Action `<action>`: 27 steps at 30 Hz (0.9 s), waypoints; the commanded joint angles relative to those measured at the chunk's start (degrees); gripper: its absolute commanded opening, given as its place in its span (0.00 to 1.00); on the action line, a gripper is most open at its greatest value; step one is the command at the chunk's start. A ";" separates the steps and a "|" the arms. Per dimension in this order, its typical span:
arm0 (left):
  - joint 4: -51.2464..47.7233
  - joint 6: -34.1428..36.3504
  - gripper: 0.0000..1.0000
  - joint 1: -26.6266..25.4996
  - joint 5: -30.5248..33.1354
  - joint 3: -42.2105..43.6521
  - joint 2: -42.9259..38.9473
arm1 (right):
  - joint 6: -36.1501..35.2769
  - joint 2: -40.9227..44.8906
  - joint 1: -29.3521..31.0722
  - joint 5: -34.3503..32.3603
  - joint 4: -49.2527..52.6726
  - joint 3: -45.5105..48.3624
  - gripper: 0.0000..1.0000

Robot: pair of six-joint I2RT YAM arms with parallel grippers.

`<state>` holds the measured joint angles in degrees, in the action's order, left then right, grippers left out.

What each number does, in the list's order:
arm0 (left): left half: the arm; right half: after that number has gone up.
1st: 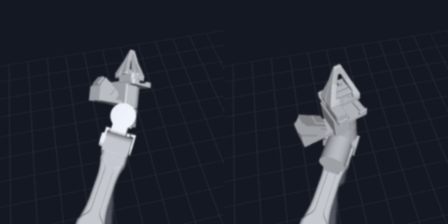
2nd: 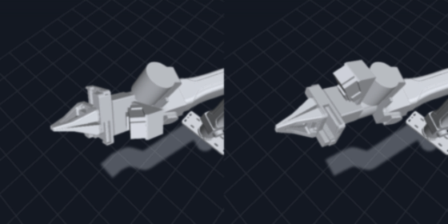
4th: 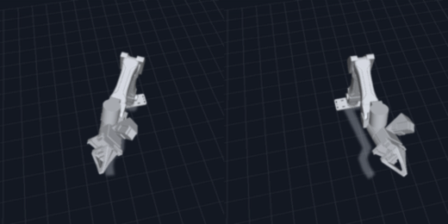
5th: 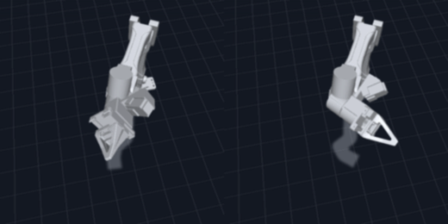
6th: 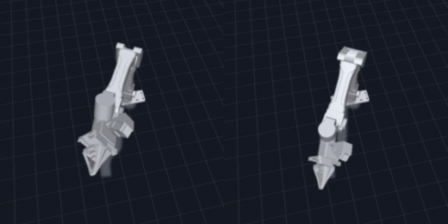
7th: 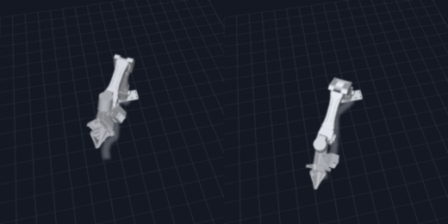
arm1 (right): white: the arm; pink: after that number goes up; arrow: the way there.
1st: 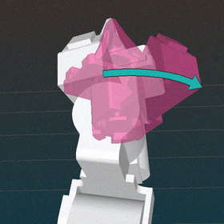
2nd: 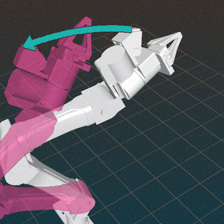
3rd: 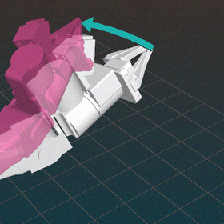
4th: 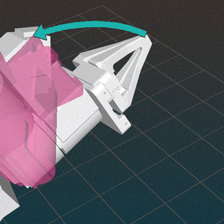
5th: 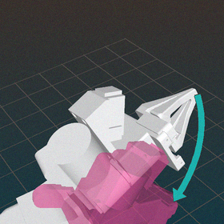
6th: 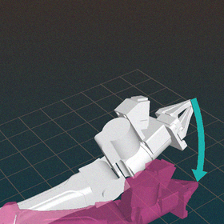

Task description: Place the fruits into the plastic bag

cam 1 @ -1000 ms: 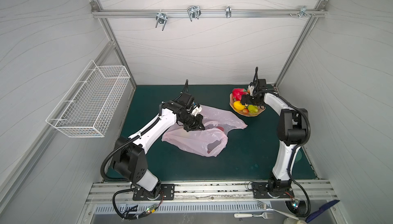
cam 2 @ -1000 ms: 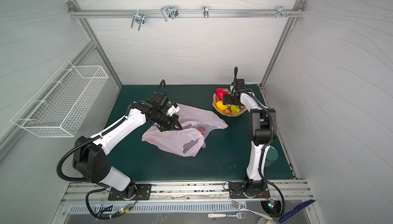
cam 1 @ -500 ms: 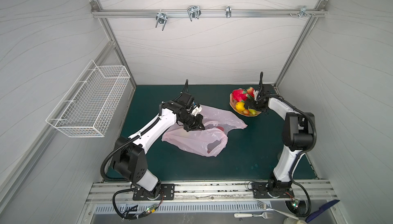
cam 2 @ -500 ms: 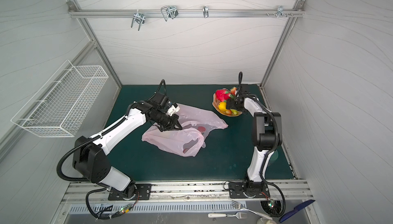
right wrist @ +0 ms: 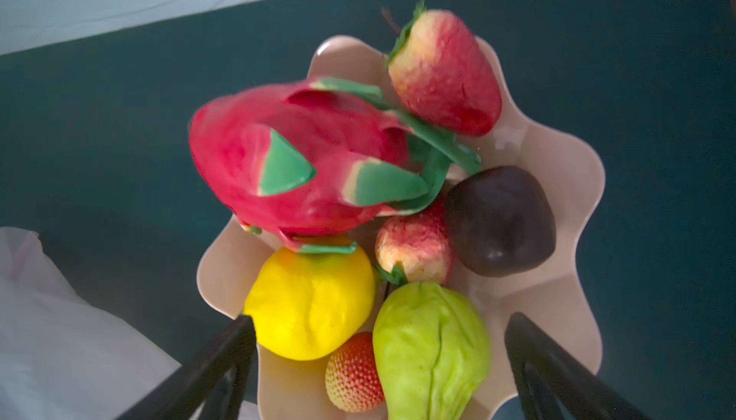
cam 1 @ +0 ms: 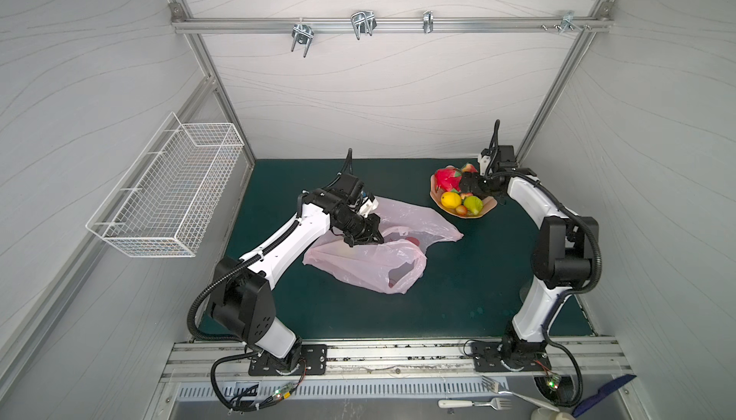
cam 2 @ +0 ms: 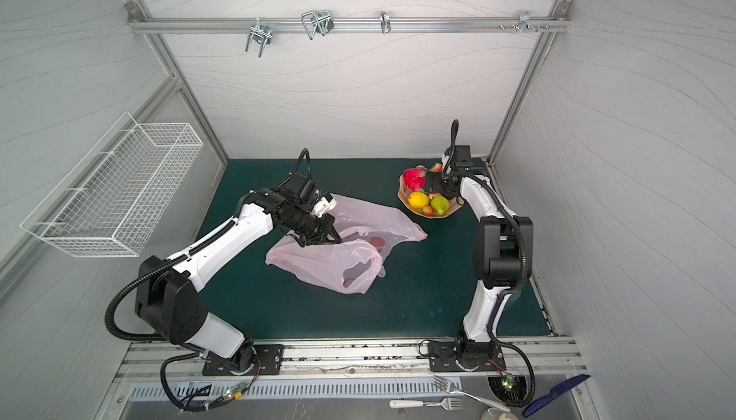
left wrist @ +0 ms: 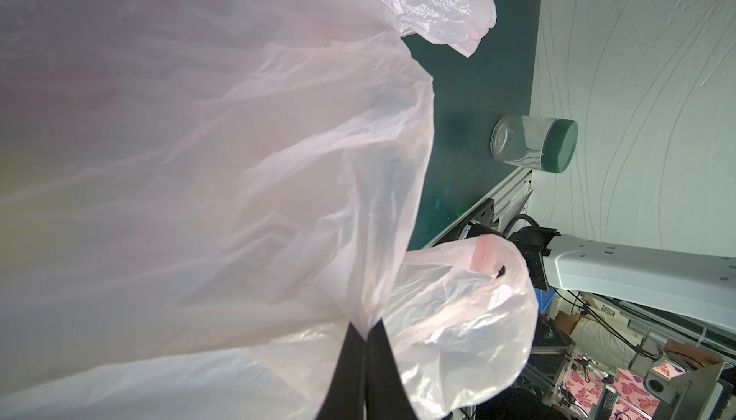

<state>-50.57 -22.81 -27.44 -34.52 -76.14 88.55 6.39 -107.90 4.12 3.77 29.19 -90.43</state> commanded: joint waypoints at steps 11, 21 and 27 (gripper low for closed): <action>0.25 0.56 0.00 -0.33 0.23 -0.54 -0.93 | 1.28 -2.48 -0.30 -4.44 10.58 1.91 0.97; 0.41 0.57 0.00 -0.51 0.07 -0.33 -0.93 | 4.06 -6.24 -0.96 -3.84 11.33 1.60 0.90; 0.39 0.57 0.00 -0.66 0.24 -0.15 -1.01 | 5.25 -8.13 -1.22 -5.87 11.63 -0.43 0.84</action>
<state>-50.54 -22.81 -27.83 -34.52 -76.14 88.55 11.05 -114.39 3.29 -0.64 38.63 -89.45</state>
